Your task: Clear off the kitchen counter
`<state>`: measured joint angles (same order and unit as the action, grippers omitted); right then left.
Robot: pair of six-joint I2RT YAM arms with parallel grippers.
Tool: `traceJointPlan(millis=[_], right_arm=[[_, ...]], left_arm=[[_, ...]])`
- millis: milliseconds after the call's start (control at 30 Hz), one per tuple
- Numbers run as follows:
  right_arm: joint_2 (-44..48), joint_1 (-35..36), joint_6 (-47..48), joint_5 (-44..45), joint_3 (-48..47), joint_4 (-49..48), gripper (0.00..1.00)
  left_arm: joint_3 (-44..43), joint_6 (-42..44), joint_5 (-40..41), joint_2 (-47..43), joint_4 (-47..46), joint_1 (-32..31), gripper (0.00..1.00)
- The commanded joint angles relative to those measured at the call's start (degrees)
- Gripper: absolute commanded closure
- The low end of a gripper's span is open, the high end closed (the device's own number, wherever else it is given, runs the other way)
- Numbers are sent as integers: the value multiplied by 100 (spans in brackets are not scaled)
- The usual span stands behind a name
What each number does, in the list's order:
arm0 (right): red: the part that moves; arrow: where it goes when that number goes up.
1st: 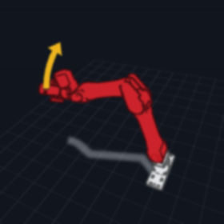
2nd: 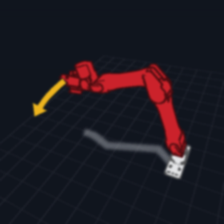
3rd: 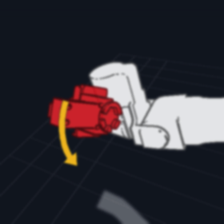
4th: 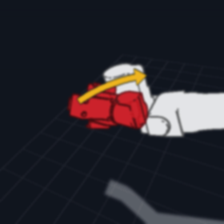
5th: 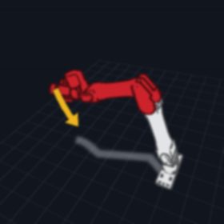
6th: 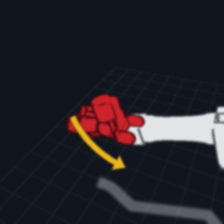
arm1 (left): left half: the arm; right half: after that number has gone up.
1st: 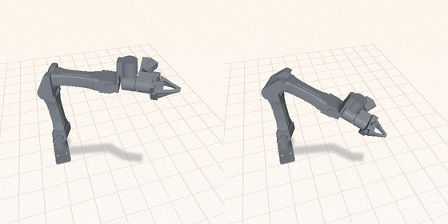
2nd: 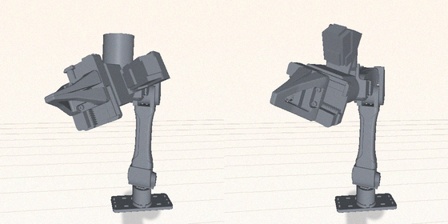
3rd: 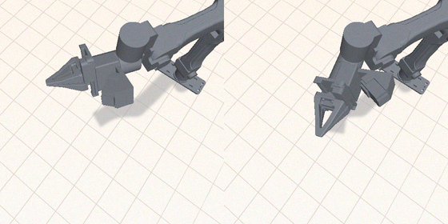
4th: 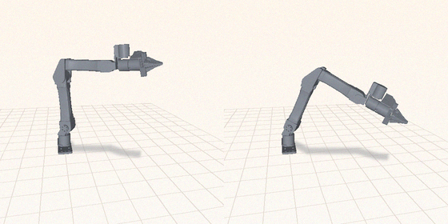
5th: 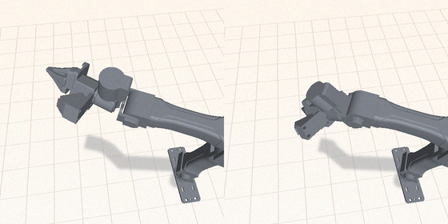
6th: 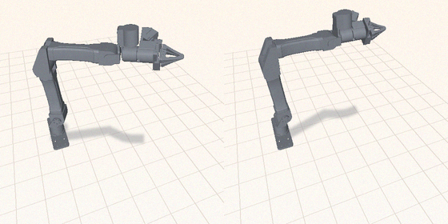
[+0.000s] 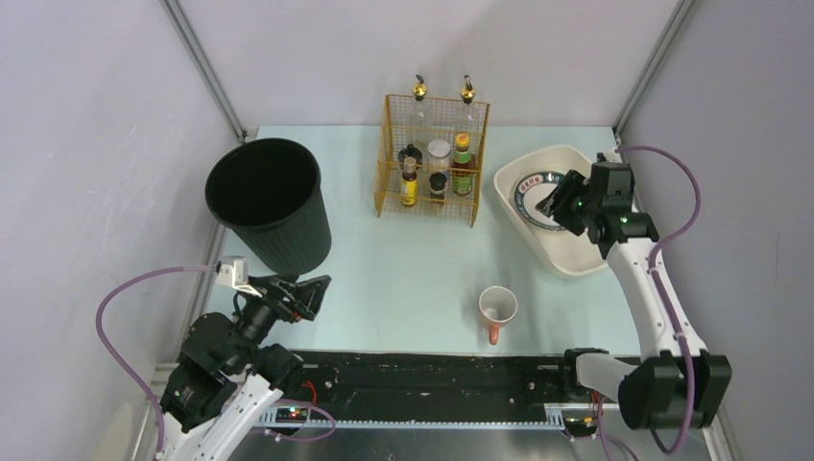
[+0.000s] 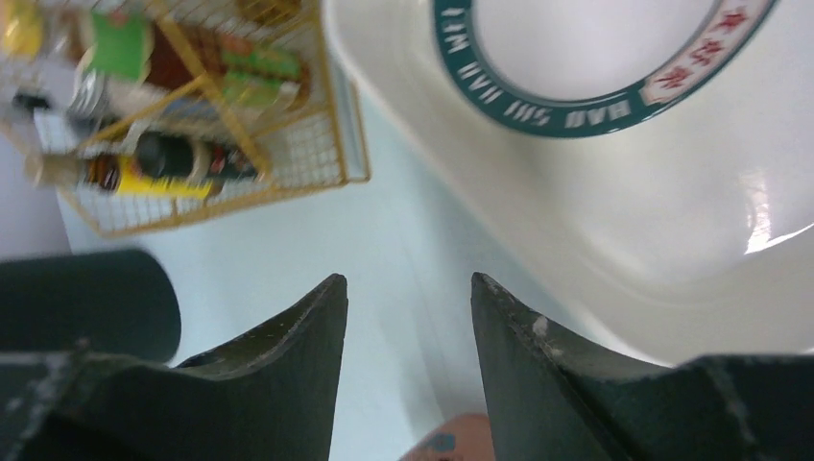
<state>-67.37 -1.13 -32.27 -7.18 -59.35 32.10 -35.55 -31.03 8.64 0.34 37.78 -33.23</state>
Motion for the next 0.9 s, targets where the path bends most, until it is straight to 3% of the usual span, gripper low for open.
traceJointPlan(millis=[0,300,567,867], right_arm=[[499,617,488,117,-327,811,46],[939,2012,782,217,-360,1816,47],[1032,3403,406,1379,-345,2622,47],[1090,3879,-73,1691,-86,2784,47]], left_arm=[[14,34,-103,-1010,-173,29,0],[20,28,-79,-983,-169,28,0],[28,21,-46,-1016,-168,26,0],[24,26,-32,-898,-167,30,0]])
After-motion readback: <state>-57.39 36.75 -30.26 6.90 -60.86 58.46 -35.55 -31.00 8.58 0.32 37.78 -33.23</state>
